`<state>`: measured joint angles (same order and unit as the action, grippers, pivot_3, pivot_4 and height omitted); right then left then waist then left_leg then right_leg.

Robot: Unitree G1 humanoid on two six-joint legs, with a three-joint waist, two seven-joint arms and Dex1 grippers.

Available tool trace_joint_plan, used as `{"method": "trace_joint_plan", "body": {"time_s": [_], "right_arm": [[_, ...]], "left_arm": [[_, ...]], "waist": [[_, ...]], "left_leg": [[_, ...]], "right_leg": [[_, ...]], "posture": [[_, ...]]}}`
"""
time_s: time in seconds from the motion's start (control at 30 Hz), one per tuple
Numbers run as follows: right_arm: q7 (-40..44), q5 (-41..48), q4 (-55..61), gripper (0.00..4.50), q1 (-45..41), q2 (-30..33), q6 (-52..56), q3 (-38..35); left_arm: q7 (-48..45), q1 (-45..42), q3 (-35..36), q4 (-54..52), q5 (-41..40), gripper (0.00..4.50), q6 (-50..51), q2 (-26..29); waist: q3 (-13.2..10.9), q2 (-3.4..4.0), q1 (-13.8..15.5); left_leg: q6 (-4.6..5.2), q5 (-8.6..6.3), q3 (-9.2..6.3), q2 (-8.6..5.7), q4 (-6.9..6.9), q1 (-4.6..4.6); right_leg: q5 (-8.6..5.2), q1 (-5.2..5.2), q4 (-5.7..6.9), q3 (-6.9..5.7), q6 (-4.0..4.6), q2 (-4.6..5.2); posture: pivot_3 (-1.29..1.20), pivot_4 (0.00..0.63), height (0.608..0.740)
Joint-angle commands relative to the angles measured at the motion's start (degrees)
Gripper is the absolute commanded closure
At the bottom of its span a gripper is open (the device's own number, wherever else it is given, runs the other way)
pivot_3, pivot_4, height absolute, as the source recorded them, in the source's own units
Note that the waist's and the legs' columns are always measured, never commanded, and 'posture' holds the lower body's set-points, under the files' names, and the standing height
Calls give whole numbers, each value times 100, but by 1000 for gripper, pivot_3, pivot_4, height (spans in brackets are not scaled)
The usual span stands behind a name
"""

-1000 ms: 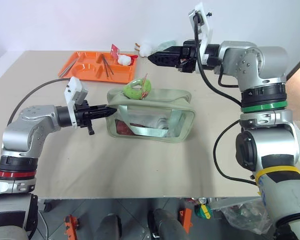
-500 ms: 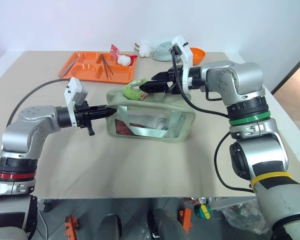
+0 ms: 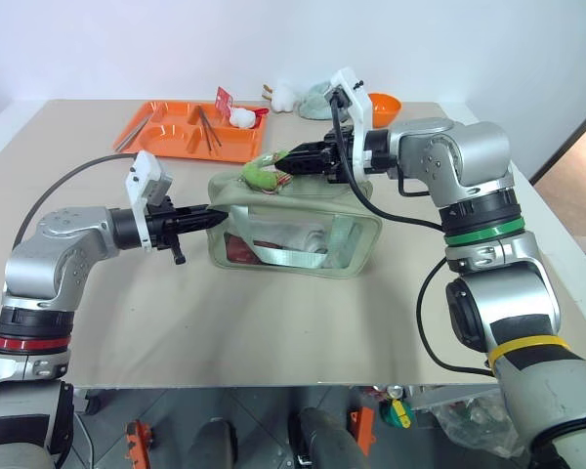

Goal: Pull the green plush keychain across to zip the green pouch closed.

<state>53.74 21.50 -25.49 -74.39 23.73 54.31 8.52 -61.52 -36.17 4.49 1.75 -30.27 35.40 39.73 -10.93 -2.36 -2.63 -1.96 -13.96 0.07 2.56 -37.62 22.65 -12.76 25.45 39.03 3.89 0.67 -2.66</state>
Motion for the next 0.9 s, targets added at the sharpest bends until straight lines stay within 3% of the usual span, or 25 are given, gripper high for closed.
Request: {"method": "trace_joint_plan", "body": {"time_s": [0.03,0.07,0.43,0.7,0.9], "right_arm": [[10,41,211,4285,-19,42,-109,-206],[6,40,211,4483,-20,45,-114,-210],[-26,-127,36,4483,-59,211,-234,-183],[697,-83,383,4483,-54,1333,-240,-288],[1384,-133,1139,4483,524,2546,-609,-310]], "left_arm": [[26,-13,-26,-16,28,4500,-21,1],[27,-18,-21,-7,28,4500,-25,0],[59,-55,-25,58,28,4500,-56,-61],[41,-35,-38,68,18,4500,-62,-81],[13,-52,-57,94,18,4500,-56,-85]], "waist": [[0,0,0],[0,0,0],[0,0,2],[0,0,13],[0,0,26]], "left_leg": [[0,0,0,0,0,0],[0,0,-1,0,0,0],[0,0,0,0,0,0],[0,0,2,-5,0,2],[1,0,1,-6,1,1]], "right_leg": [[0,0,0,0,0,0],[0,0,0,0,0,0],[-2,0,0,0,-3,1],[-8,-1,-5,0,-13,6],[-13,-2,-6,0,-20,5]], "posture": [[0,150,740],[0,150,740],[0,150,740],[0,150,740],[0,150,740]]}}
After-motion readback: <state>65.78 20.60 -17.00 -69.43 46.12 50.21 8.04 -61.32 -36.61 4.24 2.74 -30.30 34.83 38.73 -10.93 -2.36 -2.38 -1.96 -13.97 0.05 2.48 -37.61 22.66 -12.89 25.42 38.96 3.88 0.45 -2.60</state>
